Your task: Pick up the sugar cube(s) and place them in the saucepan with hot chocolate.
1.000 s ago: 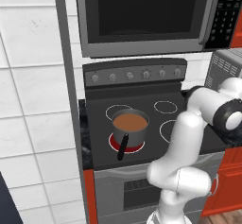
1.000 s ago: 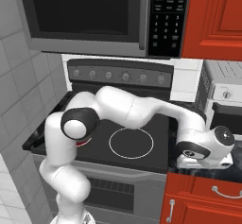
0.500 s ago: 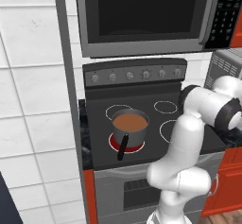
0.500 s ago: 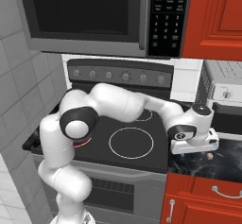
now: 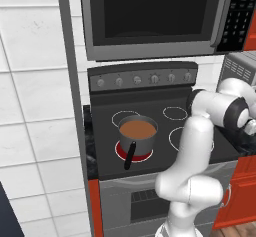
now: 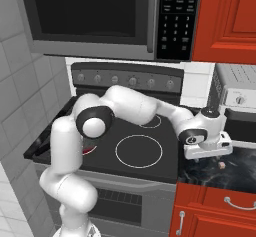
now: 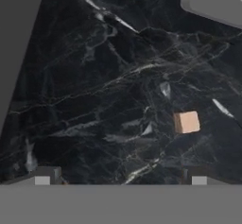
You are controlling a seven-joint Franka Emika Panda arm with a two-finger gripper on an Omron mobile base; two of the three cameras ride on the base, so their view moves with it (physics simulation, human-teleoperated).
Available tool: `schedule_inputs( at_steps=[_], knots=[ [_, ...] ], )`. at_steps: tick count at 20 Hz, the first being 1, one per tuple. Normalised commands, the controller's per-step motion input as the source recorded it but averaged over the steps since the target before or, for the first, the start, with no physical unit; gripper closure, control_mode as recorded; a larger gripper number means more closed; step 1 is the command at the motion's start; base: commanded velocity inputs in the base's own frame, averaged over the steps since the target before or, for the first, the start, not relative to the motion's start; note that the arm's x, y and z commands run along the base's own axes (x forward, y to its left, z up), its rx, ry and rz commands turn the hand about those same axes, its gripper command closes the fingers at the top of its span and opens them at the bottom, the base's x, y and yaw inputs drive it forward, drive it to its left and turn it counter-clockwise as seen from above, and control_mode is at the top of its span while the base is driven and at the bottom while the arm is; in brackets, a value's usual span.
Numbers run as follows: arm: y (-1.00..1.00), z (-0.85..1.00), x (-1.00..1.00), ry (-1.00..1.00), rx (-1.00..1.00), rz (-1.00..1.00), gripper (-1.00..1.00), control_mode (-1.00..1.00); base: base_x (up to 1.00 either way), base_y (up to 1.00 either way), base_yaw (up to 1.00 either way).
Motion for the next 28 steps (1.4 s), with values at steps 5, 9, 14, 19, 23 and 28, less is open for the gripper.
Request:
schedule_inputs(
  at_steps=[5, 9, 14, 19, 23, 28],
  knots=[
    [-0.54, 0.0, 0.04, 0.02, 0.03, -0.07, -1.0, -1.0, 0.0, 0.0, 0.0],
    [-0.2, -0.01, 0.0, 0.0, 0.07, -0.02, -1.0, -1.0, 0.0, 0.0, 0.0],
    [0.07, -0.04, -0.04, 0.0, 0.07, 0.0, -1.0, -1.0, 0.0, 0.0, 0.0],
    [0.16, -0.24, 0.0, 0.0, 0.04, 0.0, -1.0, -1.0, 0.0, 0.0, 0.0],
    [0.03, -0.14, 0.0, 0.0, 0.02, 0.0, -1.0, -1.0, 0.0, 0.0, 0.0],
    [0.0, -0.11, 0.0, 0.0, 0.0, 0.0, -1.0, -1.0, 0.0, 0.0, 0.0]
  ],
)
